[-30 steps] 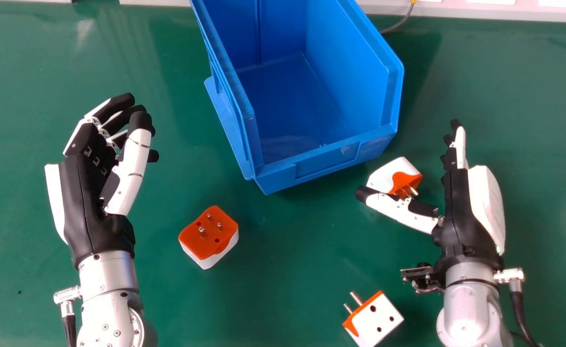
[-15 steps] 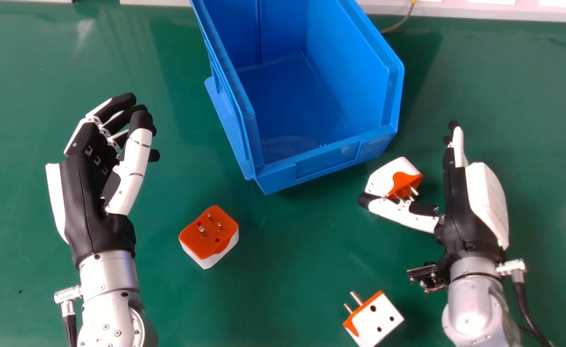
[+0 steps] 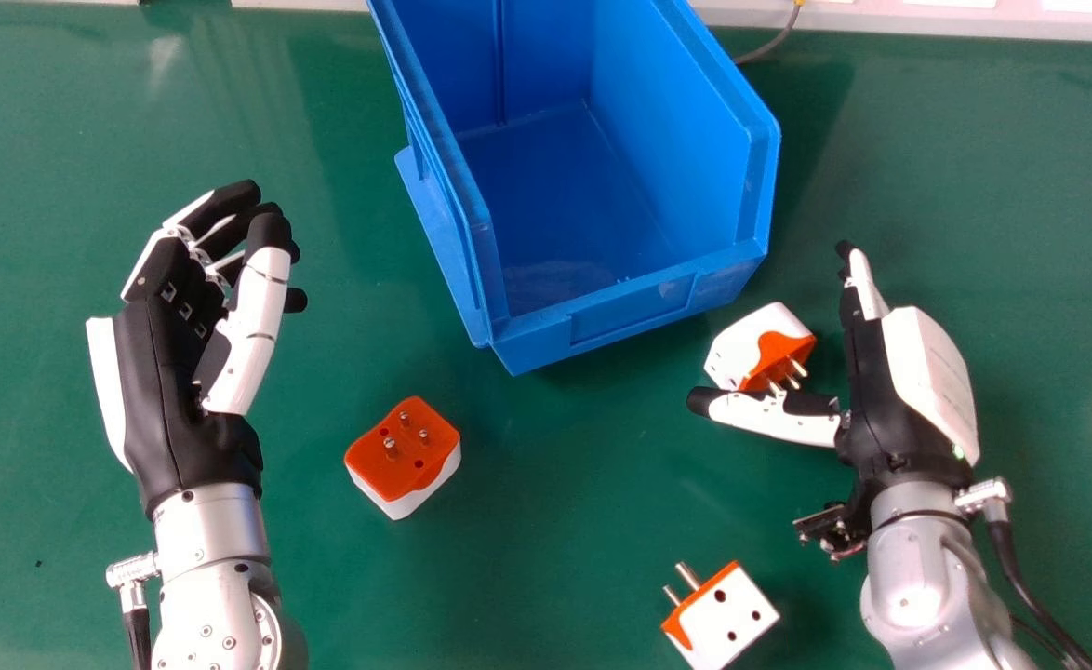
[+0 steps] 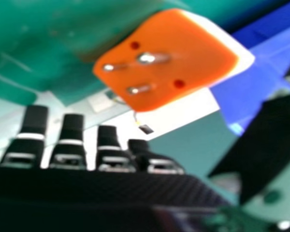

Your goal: Pick all objects and put in blue box

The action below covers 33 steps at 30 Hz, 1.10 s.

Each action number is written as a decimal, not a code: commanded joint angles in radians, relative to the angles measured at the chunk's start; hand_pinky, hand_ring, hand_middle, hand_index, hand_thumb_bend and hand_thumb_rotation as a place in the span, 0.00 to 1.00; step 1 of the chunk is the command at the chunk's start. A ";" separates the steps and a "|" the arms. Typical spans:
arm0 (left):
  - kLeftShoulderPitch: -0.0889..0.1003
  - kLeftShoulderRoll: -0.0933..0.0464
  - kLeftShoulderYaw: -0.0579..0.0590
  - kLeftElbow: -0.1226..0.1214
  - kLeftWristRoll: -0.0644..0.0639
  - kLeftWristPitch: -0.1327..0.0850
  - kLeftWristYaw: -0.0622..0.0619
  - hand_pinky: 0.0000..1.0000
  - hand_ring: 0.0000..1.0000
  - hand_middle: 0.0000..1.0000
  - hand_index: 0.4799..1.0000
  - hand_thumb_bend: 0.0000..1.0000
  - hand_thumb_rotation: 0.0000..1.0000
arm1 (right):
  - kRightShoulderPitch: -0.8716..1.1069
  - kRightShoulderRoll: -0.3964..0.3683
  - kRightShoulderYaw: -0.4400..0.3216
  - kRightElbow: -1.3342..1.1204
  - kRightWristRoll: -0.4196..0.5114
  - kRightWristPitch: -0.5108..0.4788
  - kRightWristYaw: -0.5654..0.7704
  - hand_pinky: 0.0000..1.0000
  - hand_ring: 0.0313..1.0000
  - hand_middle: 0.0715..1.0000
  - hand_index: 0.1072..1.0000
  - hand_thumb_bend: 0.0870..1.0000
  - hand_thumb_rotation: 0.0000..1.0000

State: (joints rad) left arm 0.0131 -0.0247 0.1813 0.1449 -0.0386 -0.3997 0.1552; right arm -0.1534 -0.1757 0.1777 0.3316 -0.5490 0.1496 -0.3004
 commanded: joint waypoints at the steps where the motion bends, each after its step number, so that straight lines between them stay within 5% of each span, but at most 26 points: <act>1: 0.004 -0.005 -0.004 -0.032 0.007 0.002 0.005 0.48 0.62 0.69 0.37 0.61 0.47 | -0.025 -0.013 0.007 0.010 -0.013 -0.001 -0.010 0.81 0.89 0.93 0.94 0.93 0.43; 5: 0.008 0.000 -0.004 -0.034 0.015 -0.003 0.004 0.48 0.62 0.69 0.37 0.60 0.46 | -0.039 -0.015 0.014 0.030 -0.018 0.000 -0.014 0.81 0.88 0.92 0.94 0.94 0.43; 8: 0.009 0.000 -0.002 -0.035 0.004 0.001 -0.003 0.48 0.62 0.69 0.37 0.60 0.46 | -0.049 -0.020 0.021 0.047 -0.022 0.000 -0.019 0.80 0.88 0.92 0.93 0.94 0.44; 11: 0.010 0.002 -0.002 -0.034 0.019 -0.002 0.005 0.48 0.62 0.69 0.37 0.60 0.46 | -0.062 -0.018 0.024 0.066 -0.023 0.003 -0.027 0.80 0.87 0.91 0.93 0.94 0.44; 22: 0.012 0.001 -0.002 -0.042 0.005 0.007 -0.005 0.48 0.62 0.69 0.37 0.61 0.47 | -0.113 -0.020 0.028 0.141 -0.015 0.011 -0.037 0.79 0.87 0.91 0.92 0.94 0.47; 33: 0.011 0.000 -0.006 -0.040 0.012 0.003 -0.003 0.48 0.62 0.69 0.37 0.61 0.46 | -0.159 -0.029 0.043 0.207 -0.016 0.015 -0.040 0.78 0.86 0.90 0.91 0.94 0.49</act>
State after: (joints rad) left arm 0.0247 -0.0264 0.1814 0.1284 -0.0375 -0.3830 0.1539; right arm -0.3046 -0.1999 0.2109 0.5164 -0.5648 0.1605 -0.3532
